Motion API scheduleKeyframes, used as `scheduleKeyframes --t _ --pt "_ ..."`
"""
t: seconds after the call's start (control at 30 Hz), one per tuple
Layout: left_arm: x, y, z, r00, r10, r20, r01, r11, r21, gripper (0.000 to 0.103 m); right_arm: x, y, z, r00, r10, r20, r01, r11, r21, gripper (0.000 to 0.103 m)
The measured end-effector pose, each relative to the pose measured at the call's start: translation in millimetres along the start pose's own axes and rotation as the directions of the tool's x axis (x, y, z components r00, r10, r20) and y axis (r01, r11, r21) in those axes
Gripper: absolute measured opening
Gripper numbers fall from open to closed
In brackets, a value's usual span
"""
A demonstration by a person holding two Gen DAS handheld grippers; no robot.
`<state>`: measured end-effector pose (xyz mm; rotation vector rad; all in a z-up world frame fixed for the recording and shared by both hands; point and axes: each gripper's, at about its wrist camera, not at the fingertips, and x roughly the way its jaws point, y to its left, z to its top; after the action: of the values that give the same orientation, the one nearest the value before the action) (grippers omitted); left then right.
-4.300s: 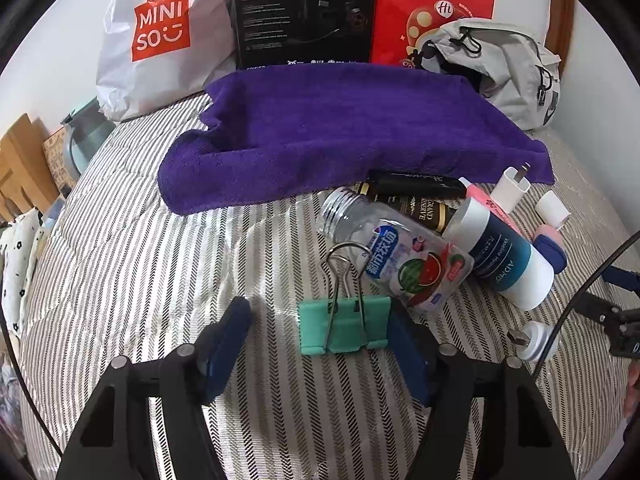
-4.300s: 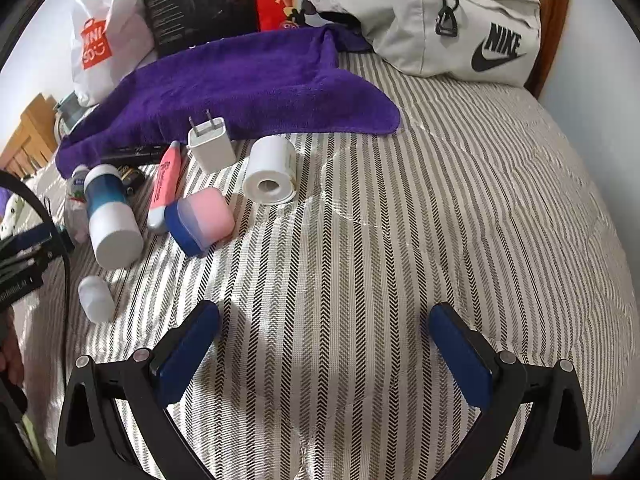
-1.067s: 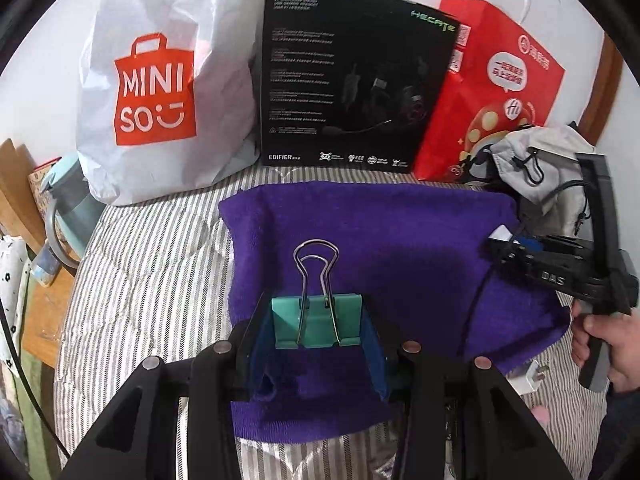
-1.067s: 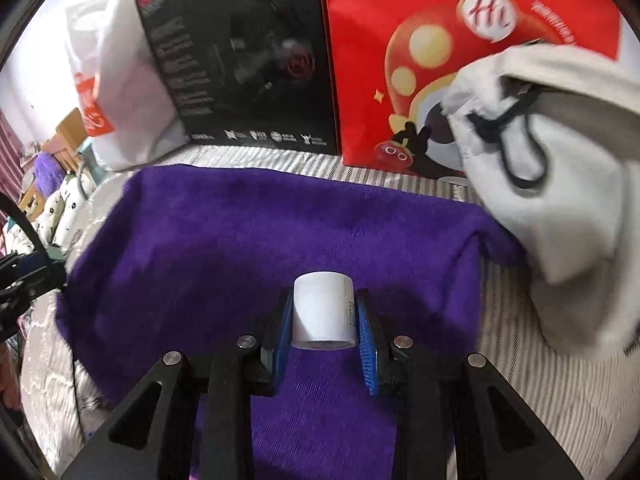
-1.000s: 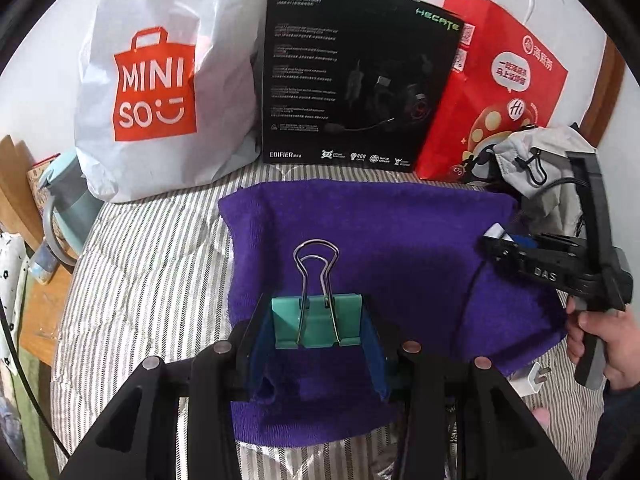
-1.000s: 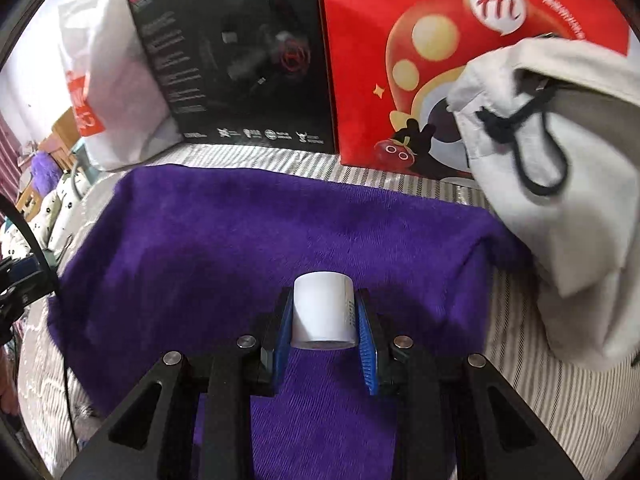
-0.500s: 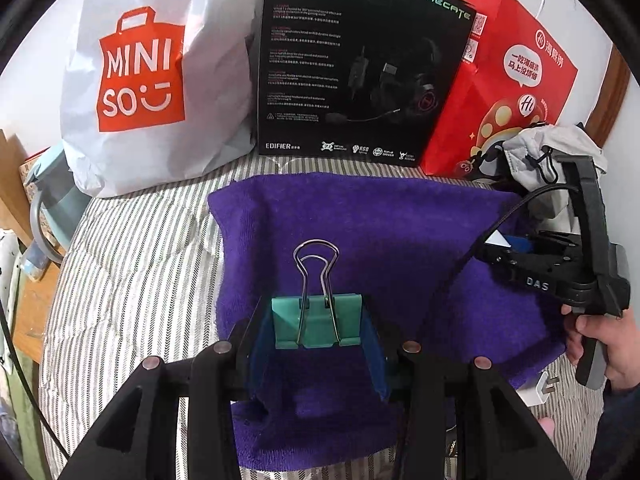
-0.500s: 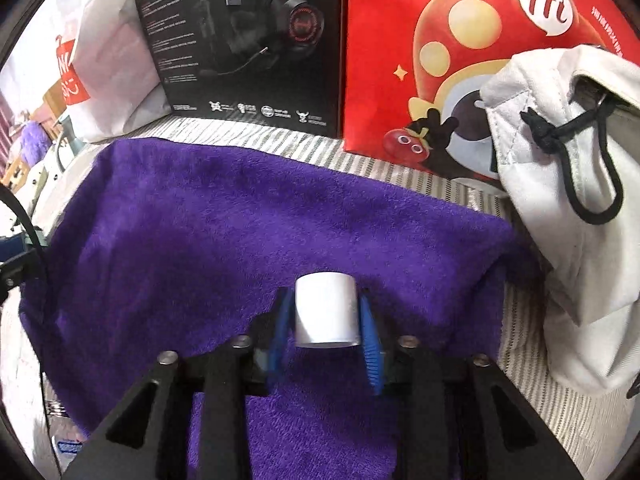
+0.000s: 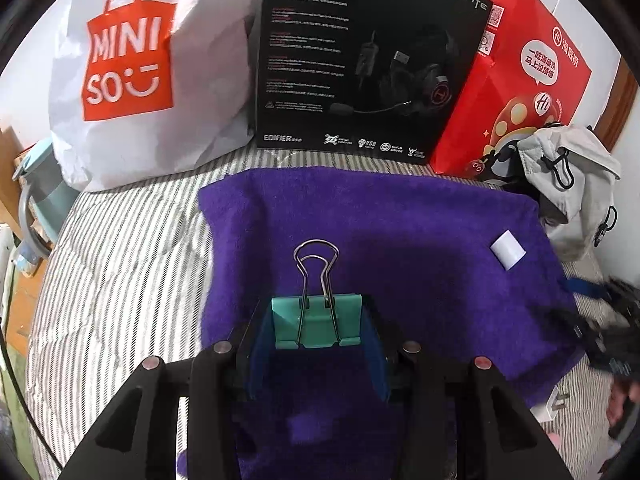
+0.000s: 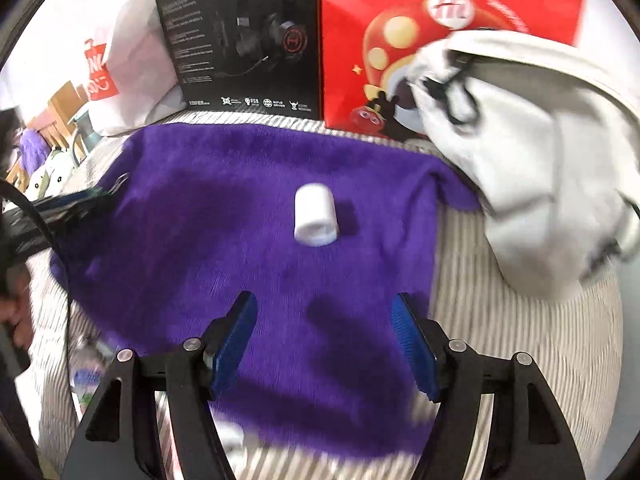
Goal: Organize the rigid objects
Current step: 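Carry the clip with the left tool while the right tool sets the tape roll on the purple towel, then lower the green binder clip onto the purple towel and open the left tool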
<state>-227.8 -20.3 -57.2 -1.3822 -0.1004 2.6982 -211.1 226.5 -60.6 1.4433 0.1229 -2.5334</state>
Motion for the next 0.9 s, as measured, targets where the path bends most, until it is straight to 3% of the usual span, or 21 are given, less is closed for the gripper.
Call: scheduleKeyframes --t 0.2,0.3,0.43,0.63,0.9 --pt "14 -10 8 1.0 0.003 0.008 -0.003 1.0 0.02 0.04 -41 3 -54 1.0 -0.009 0.01 0.008 0.998 0.059 0.077" --pt "22 -13 12 1.0 0.024 -0.002 -0.024 0.999 0.029 0.04 -51 8 -82 0.999 -0.054 -0.007 0.055 0.996 0.074 0.087" --pt "33 -14 14 0.999 0.023 -0.023 -0.022 0.999 0.037 0.04 -56 4 -121 0.993 -0.113 -0.036 0.116 0.989 0.095 0.087" --pt "44 -14 13 0.998 0.037 -0.046 -0.035 0.999 0.038 0.04 -70 -16 -147 0.999 -0.039 0.004 0.037 0.969 0.246 0.087" --pt "47 -22 12 0.995 0.083 -0.047 -0.078 0.992 0.095 0.04 -72 -23 -161 1.0 -0.026 0.015 0.019 0.942 0.335 0.087"
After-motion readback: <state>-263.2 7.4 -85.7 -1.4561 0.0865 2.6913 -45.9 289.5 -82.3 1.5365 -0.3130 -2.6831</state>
